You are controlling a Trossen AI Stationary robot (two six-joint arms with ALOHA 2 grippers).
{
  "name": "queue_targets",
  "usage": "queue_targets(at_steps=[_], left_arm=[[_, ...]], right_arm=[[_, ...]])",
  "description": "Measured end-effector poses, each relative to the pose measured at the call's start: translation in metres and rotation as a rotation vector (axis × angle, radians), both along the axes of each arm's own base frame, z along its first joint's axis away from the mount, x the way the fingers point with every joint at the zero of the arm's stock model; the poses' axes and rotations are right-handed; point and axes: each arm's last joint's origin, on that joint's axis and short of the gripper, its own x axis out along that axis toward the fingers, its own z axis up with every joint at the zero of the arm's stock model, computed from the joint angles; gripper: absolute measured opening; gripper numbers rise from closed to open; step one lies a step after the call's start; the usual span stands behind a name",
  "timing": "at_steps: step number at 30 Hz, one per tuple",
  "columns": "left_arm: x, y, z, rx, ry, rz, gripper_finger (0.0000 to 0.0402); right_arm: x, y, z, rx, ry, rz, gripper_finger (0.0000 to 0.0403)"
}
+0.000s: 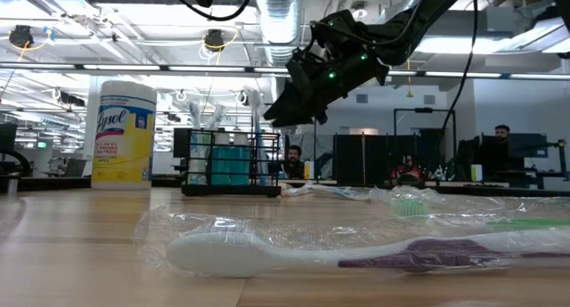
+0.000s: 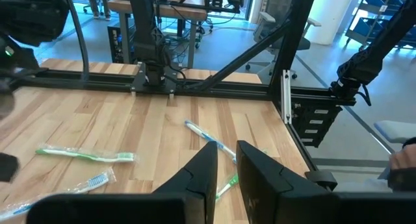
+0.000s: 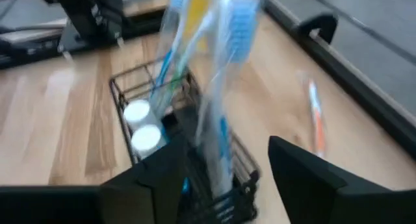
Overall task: Pick & Place toothbrushing station
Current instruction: Put the top blue toothbrush into the mesh organizer
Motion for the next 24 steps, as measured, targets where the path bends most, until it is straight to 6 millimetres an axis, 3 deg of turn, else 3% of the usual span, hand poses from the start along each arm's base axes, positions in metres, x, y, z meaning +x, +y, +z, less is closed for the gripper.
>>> queue_targets(at_steps=[10, 24], left_arm=[[0.000, 0.000, 0.000, 0.000, 0.001, 0.000, 0.0053], [0.000, 0.000, 0.000, 0.000, 0.000, 0.000, 0.0053]], right_arm=[[-0.019, -0.007, 0.006, 0.050, 0.126, -0.036, 0.0234], [-0.043, -0.005, -0.009, 0.152, 0.408, -0.056, 0.0234]])
